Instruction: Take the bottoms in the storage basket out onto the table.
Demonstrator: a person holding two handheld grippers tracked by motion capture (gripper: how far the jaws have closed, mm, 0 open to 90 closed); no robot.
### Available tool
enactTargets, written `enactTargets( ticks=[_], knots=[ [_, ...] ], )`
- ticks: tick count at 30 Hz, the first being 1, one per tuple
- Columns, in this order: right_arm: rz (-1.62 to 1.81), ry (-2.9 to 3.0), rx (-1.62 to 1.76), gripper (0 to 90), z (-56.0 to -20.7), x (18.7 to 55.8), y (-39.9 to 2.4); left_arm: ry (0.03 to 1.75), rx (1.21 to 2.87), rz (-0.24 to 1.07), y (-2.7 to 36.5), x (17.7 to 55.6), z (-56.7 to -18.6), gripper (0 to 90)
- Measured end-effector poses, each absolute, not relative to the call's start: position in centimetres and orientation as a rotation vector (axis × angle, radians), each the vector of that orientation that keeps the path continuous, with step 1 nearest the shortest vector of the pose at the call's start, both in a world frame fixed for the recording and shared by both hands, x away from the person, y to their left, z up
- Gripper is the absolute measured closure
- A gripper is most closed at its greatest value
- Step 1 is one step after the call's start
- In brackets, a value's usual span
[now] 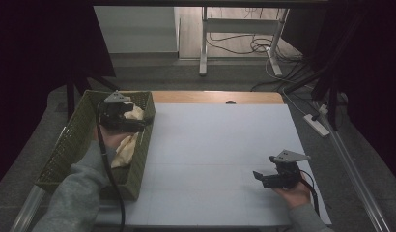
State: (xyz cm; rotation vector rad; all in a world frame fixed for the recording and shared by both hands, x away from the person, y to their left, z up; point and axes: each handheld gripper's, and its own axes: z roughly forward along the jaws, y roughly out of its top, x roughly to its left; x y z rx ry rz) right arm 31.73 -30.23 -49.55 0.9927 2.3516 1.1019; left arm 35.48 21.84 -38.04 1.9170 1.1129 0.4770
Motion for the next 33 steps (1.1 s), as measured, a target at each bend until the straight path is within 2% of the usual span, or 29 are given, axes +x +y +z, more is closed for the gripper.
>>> enactTargets(
  ticks=[33],
  knots=[
    [1.092, 2.350, 1.006, 10.0, -49.7, 32.0, -30.3, 1.257, 1.896, 0.501, 23.8, 41.3, -38.4, 8.2]
  ],
)
